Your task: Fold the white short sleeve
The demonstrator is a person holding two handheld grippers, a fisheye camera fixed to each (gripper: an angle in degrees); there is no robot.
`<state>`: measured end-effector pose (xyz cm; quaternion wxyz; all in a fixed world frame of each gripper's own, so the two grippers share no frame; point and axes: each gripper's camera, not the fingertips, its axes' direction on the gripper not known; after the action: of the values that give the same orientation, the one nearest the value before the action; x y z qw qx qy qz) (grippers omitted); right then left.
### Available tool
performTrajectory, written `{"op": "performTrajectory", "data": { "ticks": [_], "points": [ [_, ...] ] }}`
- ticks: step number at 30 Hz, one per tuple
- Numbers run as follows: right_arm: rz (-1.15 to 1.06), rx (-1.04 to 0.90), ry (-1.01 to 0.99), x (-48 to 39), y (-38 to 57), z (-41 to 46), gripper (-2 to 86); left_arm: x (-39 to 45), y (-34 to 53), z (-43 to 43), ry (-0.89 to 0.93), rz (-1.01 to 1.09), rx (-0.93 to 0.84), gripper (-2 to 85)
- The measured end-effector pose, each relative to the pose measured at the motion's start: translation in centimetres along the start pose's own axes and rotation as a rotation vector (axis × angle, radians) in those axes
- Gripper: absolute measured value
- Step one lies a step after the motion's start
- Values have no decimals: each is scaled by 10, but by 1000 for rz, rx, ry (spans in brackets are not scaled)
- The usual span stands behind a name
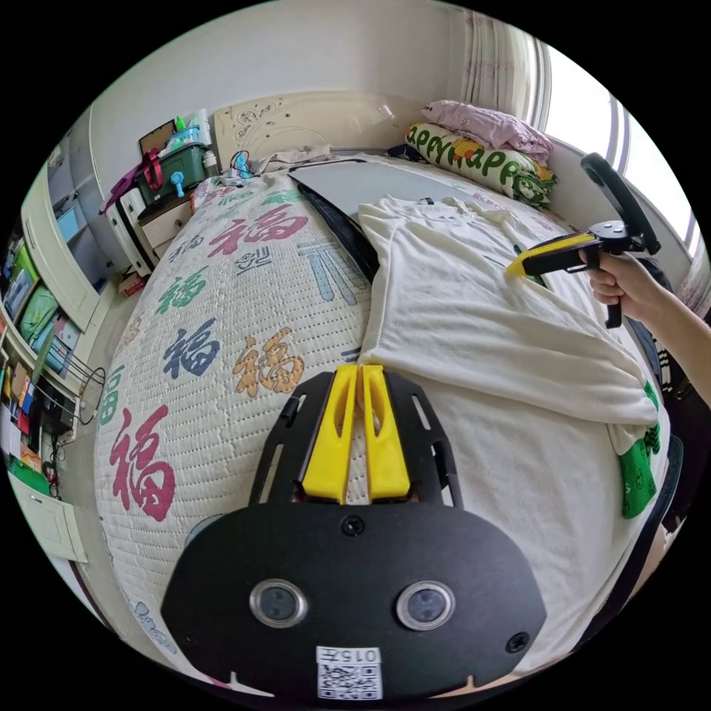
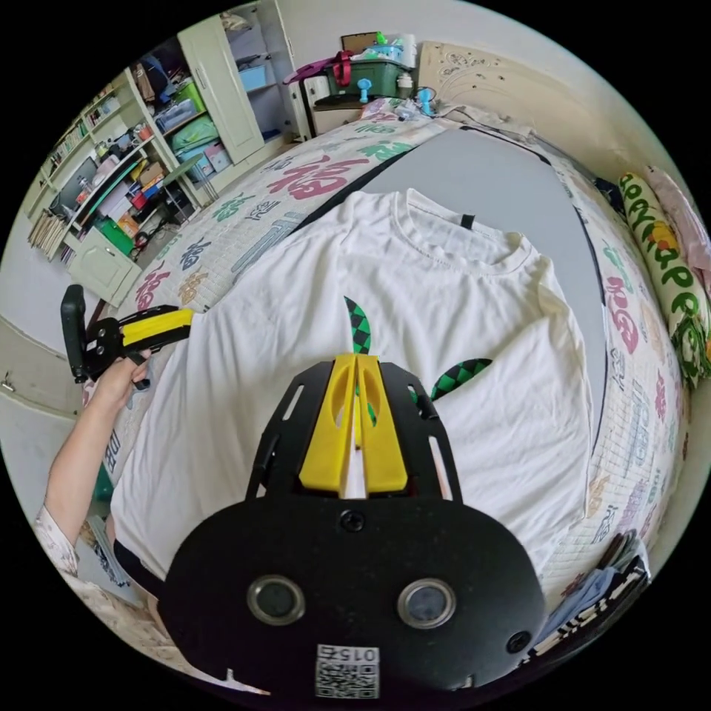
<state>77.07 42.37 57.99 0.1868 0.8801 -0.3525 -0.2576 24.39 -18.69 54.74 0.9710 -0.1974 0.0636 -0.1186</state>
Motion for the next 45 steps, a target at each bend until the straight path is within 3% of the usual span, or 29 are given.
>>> {"op": "performTrajectory", "data": {
  "ticks": [5, 10, 15, 19, 24, 29, 35, 38, 45],
  "points": [
    [18, 17, -19, 11, -9, -4, 0, -10, -1, 0, 18, -2, -24, 11],
    [75, 90, -108, 58, -19, -29, 53, -61, 29, -42, 211, 53, 50, 29],
    [192, 178, -107, 128, -33, -44, 72, -108, 14, -91, 127, -56, 196, 58],
    [316, 217, -111, 161, -56, -45, 89, -93, -68, -63, 93, -49, 166, 89],
    [327, 217, -98, 166, -90, -35, 109, -71, -173, 32, 289, -193, 159, 114],
    [281, 174, -9, 158, -119, -17, 130, -67, -222, 93, 236, -281, 82, 124],
    [285, 134, 19, 161, -131, -23, 56, -58, -236, 132, 159, -253, -21, 102],
    [311, 157, -15, 165, -122, -35, 24, -57, -236, 137, 191, -246, -29, 48],
    [334, 210, 9, 168, -96, -76, 4, -55, -233, 98, 150, -263, 84, -2]
  ]
}}
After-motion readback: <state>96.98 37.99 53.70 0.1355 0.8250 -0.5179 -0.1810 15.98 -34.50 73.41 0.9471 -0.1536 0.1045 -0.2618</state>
